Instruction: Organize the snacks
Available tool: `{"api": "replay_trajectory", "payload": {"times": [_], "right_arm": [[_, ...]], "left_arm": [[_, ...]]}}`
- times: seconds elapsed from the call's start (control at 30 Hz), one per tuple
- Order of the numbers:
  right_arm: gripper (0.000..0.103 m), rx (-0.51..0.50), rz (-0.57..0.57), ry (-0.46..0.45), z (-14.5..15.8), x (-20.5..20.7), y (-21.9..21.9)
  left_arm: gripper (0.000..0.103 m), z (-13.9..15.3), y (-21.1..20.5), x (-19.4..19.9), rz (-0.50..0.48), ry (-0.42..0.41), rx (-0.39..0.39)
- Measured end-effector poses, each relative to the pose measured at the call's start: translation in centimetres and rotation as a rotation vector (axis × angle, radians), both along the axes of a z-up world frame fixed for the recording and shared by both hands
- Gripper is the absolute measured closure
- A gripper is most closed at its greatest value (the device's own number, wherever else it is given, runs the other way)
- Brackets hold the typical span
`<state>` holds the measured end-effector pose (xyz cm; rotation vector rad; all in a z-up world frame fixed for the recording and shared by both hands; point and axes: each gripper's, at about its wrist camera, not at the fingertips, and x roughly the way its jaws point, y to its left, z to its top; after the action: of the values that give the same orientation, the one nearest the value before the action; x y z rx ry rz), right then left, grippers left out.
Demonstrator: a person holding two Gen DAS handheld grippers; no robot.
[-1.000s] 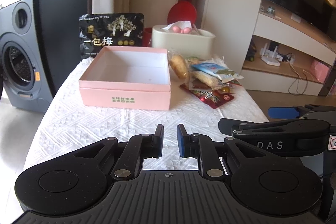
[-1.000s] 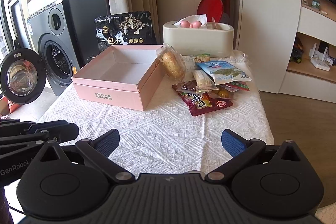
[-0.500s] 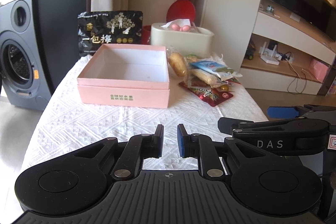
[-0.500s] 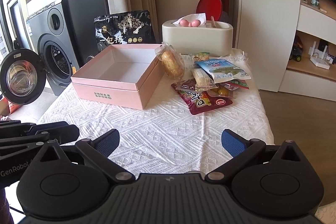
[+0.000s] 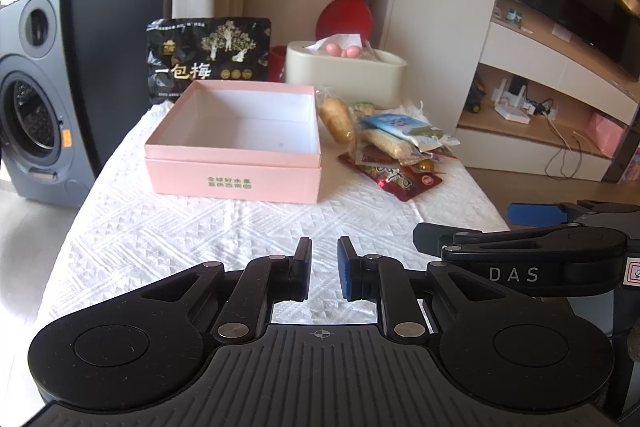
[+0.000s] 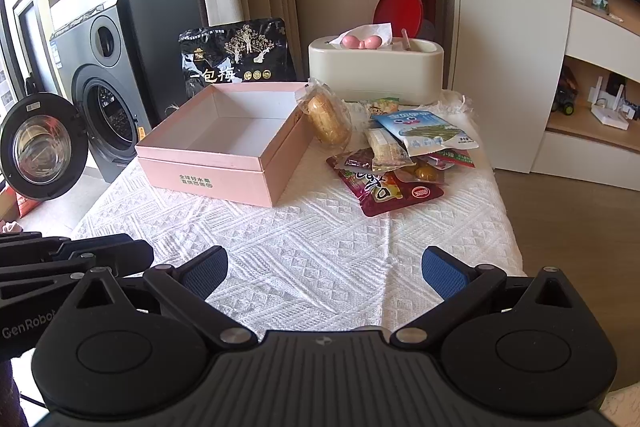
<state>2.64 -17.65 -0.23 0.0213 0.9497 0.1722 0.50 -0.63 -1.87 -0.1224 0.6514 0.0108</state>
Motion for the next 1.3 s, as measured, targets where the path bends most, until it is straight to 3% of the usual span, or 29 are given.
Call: {"api": "replay_trajectory", "payload": {"times": [1.13, 1.3], "right_arm": [[0.000, 0.003, 0.002, 0.009, -0.5, 0.2, 0.0], [0.000, -0.002, 0.055, -0.114, -1.0, 0.4, -0.4]], "left_arm": [[0.085, 0.4, 1.3, 0.7, 0.031, 0.024, -0.046], [0.085, -0.5, 2.2, 1.8, 0.069, 0.032, -0.076]]}}
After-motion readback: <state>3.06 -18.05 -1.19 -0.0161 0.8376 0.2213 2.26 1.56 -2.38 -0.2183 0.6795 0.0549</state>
